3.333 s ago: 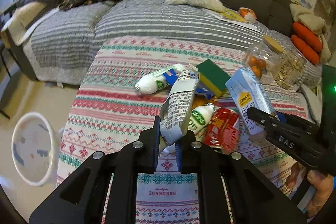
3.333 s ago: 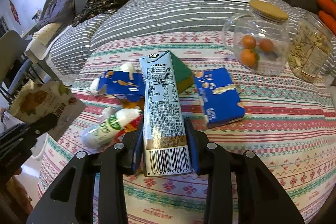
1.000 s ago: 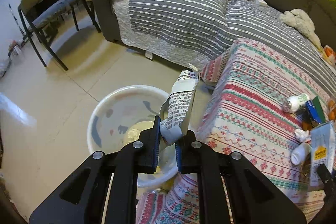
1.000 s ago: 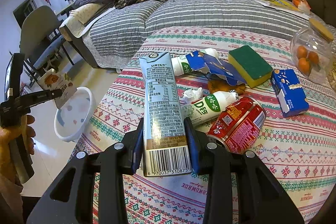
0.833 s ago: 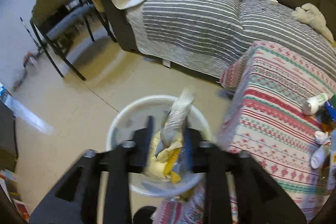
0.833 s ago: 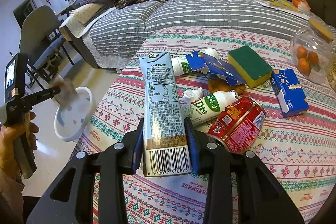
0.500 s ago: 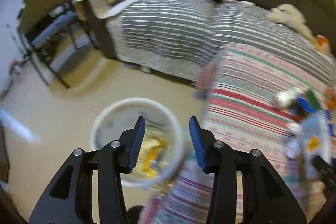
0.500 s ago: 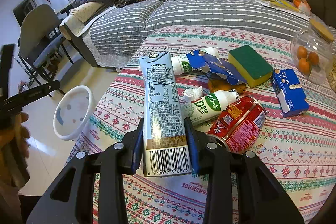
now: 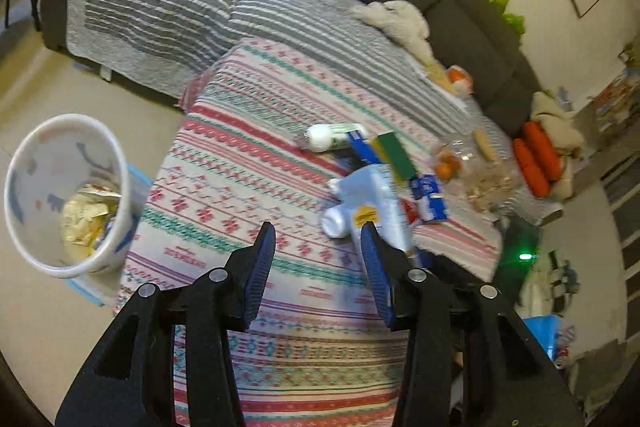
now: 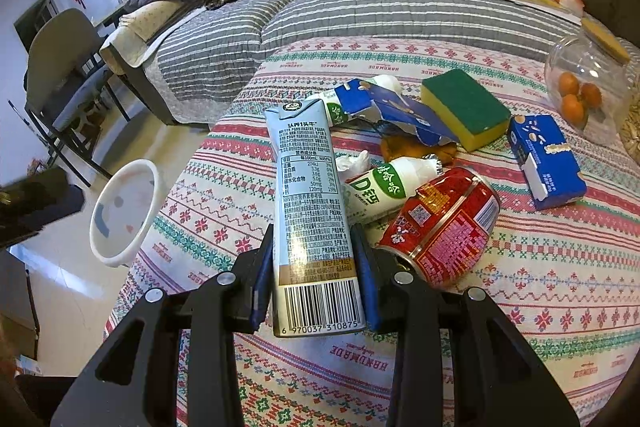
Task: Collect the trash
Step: 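Carry the milk carton with the right gripper to the bin and release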
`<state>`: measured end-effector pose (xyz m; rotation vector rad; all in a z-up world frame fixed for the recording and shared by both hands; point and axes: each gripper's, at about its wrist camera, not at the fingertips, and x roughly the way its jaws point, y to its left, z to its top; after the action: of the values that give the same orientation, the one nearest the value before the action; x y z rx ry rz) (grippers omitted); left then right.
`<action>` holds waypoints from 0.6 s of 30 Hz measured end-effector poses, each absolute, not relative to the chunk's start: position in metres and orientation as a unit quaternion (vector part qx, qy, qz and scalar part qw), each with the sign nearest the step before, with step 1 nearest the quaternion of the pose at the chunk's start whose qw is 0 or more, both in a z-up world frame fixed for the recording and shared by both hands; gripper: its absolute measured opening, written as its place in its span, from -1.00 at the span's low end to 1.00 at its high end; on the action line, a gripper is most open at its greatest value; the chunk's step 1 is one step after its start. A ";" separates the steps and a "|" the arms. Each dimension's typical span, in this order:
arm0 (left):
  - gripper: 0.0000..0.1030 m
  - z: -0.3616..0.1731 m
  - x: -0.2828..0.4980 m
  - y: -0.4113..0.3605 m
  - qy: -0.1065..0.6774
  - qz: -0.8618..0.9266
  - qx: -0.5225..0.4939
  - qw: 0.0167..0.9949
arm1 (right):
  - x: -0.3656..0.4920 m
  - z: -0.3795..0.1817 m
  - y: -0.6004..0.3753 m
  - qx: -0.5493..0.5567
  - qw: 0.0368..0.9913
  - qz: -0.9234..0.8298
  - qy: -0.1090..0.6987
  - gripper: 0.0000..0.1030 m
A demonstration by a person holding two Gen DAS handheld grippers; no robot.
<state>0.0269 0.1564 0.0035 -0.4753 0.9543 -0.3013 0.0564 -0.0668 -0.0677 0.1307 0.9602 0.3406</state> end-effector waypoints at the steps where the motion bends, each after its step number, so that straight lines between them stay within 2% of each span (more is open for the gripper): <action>1: -0.18 0.006 0.025 0.155 0.450 -0.143 -0.224 0.853 | 0.057 -0.069 -0.066 0.063 0.870 0.165 0.460 -0.29; 9: -0.18 0.032 0.012 0.160 0.412 -0.140 -0.216 0.874 | 0.064 -0.080 -0.039 0.096 0.850 0.210 0.473 -0.29; 18: -0.17 0.077 -0.007 0.159 0.342 -0.174 -0.217 0.898 | 0.071 -0.088 0.068 0.123 0.812 0.310 0.480 -0.29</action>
<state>-0.0074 0.1593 0.0773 -0.4487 0.7085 -0.3602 0.0714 0.0682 -0.0877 0.2629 1.0242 0.6627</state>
